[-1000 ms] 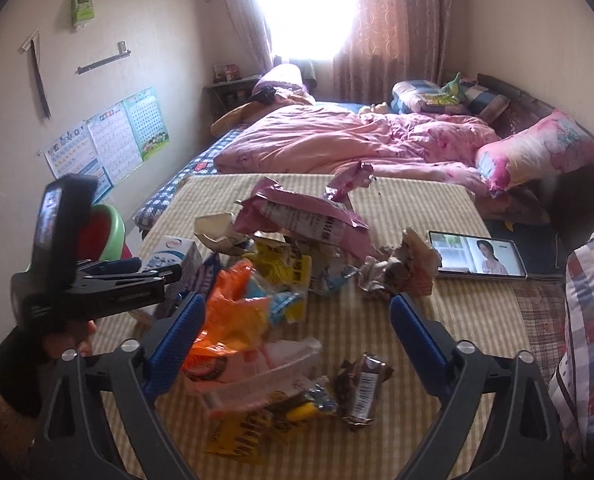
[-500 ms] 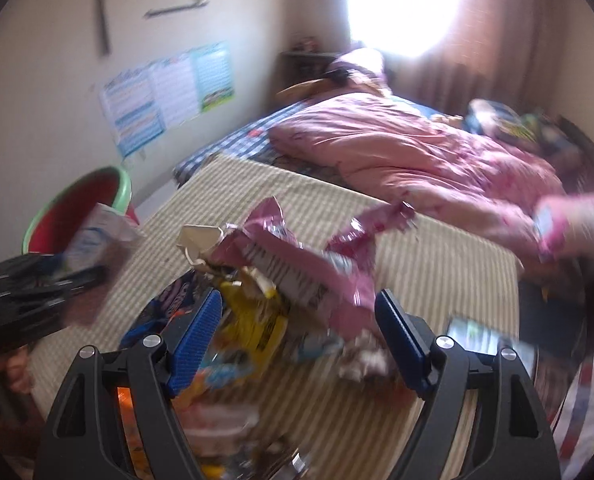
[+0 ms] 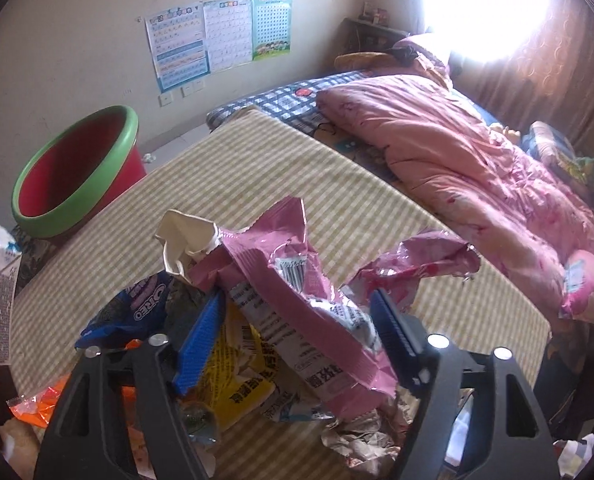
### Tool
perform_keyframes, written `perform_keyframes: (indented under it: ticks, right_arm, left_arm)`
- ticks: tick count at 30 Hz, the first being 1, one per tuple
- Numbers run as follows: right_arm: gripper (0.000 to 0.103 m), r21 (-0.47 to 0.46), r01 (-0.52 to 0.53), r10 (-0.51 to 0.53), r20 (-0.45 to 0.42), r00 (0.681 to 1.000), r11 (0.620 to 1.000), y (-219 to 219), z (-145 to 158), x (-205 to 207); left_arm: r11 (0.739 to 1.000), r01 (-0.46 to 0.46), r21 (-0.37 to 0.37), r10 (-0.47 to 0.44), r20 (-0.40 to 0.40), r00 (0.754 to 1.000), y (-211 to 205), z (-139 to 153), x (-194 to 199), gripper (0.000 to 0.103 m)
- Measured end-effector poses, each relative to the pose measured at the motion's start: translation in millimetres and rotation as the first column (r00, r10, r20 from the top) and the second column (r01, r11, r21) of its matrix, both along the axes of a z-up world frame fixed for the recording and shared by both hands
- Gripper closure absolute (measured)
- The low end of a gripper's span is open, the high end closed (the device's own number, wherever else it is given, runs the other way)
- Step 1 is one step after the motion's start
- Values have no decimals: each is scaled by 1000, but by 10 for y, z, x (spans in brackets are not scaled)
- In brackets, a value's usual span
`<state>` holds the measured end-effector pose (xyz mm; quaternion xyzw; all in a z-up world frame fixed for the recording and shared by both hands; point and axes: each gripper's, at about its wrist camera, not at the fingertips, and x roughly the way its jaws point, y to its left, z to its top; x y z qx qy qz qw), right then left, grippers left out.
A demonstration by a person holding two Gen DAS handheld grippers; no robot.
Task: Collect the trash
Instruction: 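Carry the milk carton over the bucket and open the left tool while the right tool grasps a pink wrapper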
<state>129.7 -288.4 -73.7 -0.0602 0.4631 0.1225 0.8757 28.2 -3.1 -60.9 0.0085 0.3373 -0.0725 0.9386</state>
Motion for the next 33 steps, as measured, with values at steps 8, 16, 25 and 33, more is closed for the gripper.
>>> perform_keyframes:
  ticks: [8,16,25,33]
  right_arm:
    - [37,-27,-1,1,-18,1000,1000,20,14,-6]
    - [45,-26,34,-34,-12,999,999,-9,-108,-46]
    - [50,60,150,-156,113,981,987,42,302,-281]
    - [50,297,121,-181,183,966,947,853,821,-323]
  left_arm:
    - [1000,-5,22,4,44,999,92,55,-50,52]
    - [995,83,-55,-77,90,993,32,228,263,52]
    - [990,130,-52,-122,134,983,455,488,723,52]
    - [996,79,-46,-78,18,997,1066,379,1380,52]
